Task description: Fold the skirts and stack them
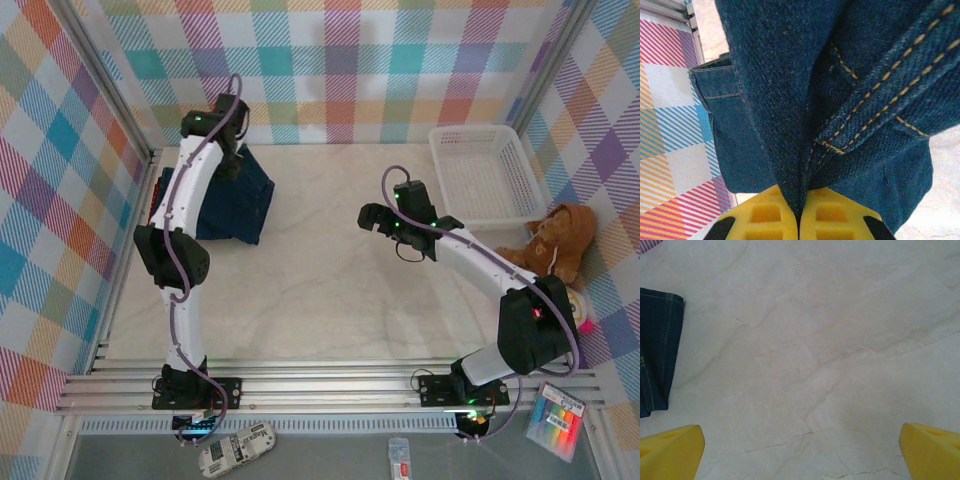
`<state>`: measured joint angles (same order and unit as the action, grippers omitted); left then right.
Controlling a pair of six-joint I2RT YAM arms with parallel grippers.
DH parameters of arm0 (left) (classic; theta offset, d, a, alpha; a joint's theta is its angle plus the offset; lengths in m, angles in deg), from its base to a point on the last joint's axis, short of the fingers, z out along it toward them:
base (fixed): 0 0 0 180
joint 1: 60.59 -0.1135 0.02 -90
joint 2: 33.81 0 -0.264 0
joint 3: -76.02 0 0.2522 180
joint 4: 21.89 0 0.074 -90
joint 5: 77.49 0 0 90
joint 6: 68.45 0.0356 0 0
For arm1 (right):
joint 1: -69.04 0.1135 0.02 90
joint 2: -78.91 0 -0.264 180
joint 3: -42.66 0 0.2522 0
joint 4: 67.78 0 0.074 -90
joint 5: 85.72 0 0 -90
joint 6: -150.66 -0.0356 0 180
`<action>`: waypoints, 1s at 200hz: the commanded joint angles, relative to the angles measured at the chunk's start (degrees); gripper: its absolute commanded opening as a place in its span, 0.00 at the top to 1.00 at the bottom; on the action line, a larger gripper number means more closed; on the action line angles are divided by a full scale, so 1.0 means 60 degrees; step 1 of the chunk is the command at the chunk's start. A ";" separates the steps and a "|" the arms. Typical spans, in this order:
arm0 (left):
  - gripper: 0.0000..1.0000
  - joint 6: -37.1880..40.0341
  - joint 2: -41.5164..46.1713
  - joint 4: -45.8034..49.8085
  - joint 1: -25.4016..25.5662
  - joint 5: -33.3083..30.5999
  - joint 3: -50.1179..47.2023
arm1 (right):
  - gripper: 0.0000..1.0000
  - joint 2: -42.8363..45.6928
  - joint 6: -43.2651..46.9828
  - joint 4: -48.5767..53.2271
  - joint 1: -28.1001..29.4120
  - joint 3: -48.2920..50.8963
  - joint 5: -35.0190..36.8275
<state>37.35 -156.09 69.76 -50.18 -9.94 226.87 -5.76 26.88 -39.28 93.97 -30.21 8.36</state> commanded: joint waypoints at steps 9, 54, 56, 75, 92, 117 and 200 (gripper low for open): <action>1.00 0.0356 0.0893 -0.0251 -0.0984 0.1265 0.0366 | 0.01 -0.0253 0.0065 0.0246 -0.0039 -0.0516 -0.0056; 1.00 0.0532 0.0530 -0.0430 -0.2187 0.2602 0.0242 | 0.01 -0.0448 -0.0030 0.0315 -0.0038 -0.0731 -0.0269; 1.00 0.0550 0.0505 -0.0428 -0.2229 0.2652 0.0238 | 0.01 -0.0450 -0.0033 0.0338 -0.0038 -0.0730 -0.0269; 1.00 0.0727 0.0484 -0.0599 -0.2750 0.3579 -0.0036 | 0.01 -0.0450 -0.0035 0.0449 -0.0038 -0.0819 -0.0255; 1.00 0.0787 0.0591 -0.1166 -0.3306 0.3987 -0.0586 | 0.01 -0.0427 -0.0010 0.0622 -0.0043 -0.0910 -0.0225; 1.00 0.1059 0.0397 -0.1512 -0.3917 0.4495 -0.0803 | 0.01 -0.0338 0.0175 0.1043 -0.0042 -0.1029 -0.0081; 0.96 0.1165 -0.0682 -0.2205 -0.4447 0.4922 -0.1047 | 0.01 0.0338 0.0196 0.1527 -0.0038 -0.0923 0.0671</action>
<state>43.92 -158.15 60.43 -76.16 18.67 220.67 -6.44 27.12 -31.72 93.97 -34.72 10.13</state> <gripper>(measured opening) 0.058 0.991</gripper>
